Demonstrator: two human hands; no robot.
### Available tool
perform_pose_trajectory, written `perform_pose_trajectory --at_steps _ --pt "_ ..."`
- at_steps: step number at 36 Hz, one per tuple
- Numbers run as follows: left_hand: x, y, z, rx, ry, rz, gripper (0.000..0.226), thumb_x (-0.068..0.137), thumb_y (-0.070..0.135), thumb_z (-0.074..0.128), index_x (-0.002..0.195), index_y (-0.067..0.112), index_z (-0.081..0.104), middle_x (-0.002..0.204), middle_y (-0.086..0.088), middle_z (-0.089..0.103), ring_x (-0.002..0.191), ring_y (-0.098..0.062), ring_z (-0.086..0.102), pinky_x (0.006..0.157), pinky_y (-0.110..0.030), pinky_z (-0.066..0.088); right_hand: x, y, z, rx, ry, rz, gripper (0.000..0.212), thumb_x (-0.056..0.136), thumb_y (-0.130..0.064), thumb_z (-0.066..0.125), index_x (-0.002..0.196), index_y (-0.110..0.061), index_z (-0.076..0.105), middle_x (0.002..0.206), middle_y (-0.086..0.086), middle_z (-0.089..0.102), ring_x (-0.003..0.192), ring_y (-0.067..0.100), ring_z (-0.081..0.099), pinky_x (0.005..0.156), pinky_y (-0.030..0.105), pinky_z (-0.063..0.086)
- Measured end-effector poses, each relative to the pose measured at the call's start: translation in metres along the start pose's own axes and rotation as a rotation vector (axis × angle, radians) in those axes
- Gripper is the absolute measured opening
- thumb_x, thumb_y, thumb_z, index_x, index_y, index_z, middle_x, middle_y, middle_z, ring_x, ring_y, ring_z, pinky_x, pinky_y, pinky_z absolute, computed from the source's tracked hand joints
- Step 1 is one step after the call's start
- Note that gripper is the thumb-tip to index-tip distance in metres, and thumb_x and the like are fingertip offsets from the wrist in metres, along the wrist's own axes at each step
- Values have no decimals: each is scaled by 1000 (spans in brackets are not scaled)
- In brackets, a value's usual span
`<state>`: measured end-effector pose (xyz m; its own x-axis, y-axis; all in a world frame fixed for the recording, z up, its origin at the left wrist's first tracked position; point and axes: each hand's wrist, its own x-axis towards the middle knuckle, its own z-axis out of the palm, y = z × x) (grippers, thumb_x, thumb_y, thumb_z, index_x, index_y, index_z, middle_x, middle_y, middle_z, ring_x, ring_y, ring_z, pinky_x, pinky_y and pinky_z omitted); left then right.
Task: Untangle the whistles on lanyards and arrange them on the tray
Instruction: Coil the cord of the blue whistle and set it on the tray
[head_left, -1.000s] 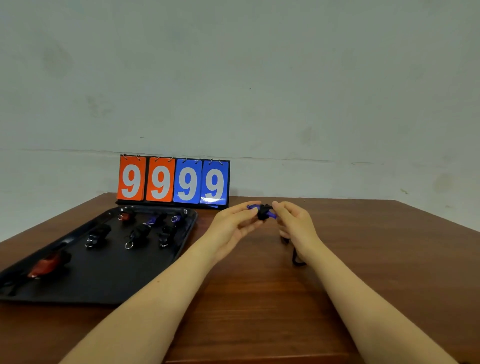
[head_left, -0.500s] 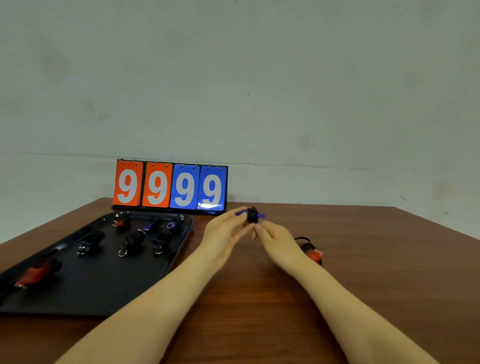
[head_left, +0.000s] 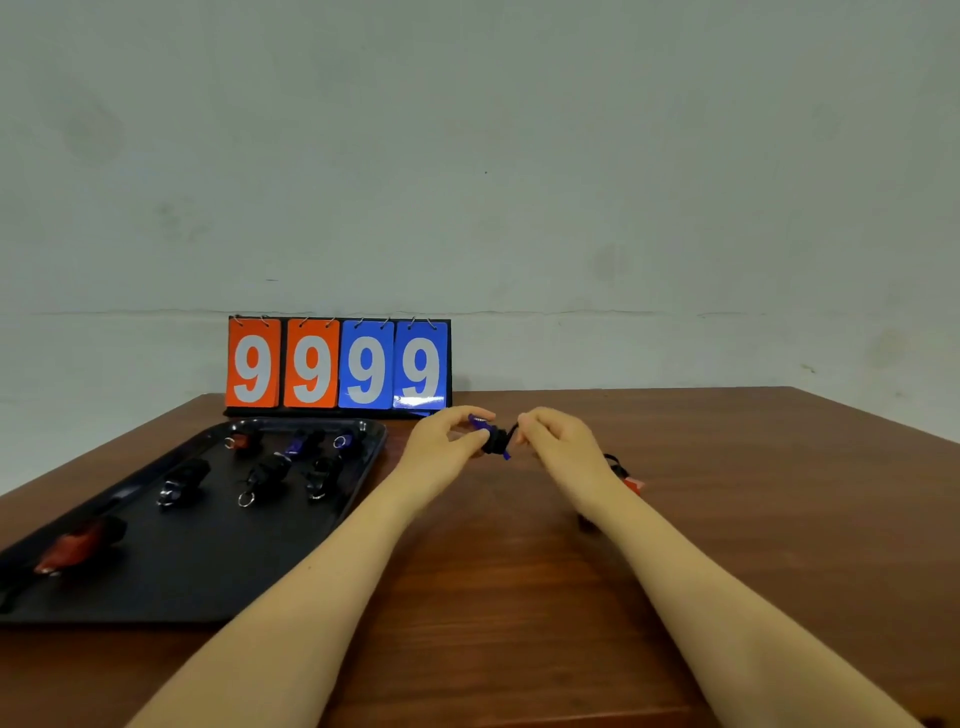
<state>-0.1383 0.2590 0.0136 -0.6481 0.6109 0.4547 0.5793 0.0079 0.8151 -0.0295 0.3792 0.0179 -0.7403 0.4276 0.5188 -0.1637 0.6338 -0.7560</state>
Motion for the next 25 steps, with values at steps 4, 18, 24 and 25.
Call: perform_pose_trajectory --at_steps 4,18,24,25 --pt "-5 7 1 -25 -133 -49 20 94 10 57 107 24 64 102 2 66 95 -8 63 73 -16 54 0 2 -2 46 14 44 34 100 -25 45 69 -18 55 50 -11 42 47 3 35 51 18 30" --pt "-16 21 -2 -824 -223 -245 21 95 -1 50 103 6 68 96 -8 75 94 -17 70 79 -26 56 -1 0 0 426 -98 278 30 100 -25 48 77 -8 58 48 -8 31 42 9 24 39 21 21" --pt "-13 20 2 -984 -152 -250 19 93 -4 49 103 -1 66 99 -14 73 92 -19 70 76 -26 58 -1 0 4 410 -122 287 32 101 -23 45 73 -10 54 46 -9 36 40 7 24 39 19 21" --pt "-13 20 3 -1004 -140 -247 19 93 -4 49 104 -2 65 100 -15 72 92 -20 70 76 -26 58 -1 0 5 395 -129 290 33 101 -24 45 72 -11 54 47 -9 36 40 7 24 39 19 21"
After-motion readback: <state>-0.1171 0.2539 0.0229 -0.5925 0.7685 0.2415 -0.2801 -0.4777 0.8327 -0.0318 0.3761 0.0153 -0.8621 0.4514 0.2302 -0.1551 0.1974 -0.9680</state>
